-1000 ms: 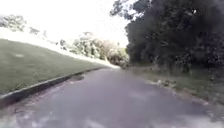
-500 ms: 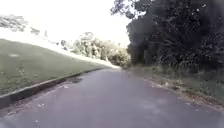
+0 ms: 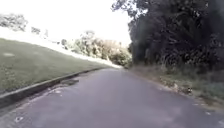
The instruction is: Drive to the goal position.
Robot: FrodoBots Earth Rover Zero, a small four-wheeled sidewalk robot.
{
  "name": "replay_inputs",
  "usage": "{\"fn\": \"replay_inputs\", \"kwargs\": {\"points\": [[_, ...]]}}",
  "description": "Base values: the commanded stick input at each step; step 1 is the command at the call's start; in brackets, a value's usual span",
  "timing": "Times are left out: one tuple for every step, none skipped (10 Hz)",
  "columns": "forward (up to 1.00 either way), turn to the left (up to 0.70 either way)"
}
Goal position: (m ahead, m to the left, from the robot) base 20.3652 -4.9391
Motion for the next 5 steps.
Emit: {"fn": "replay_inputs", "kwargs": {"points": [[1.0, 0.0], [1.0, 0.0], [1.0, 0.0], [1.0, 0.0], [1.0, 0.0]]}}
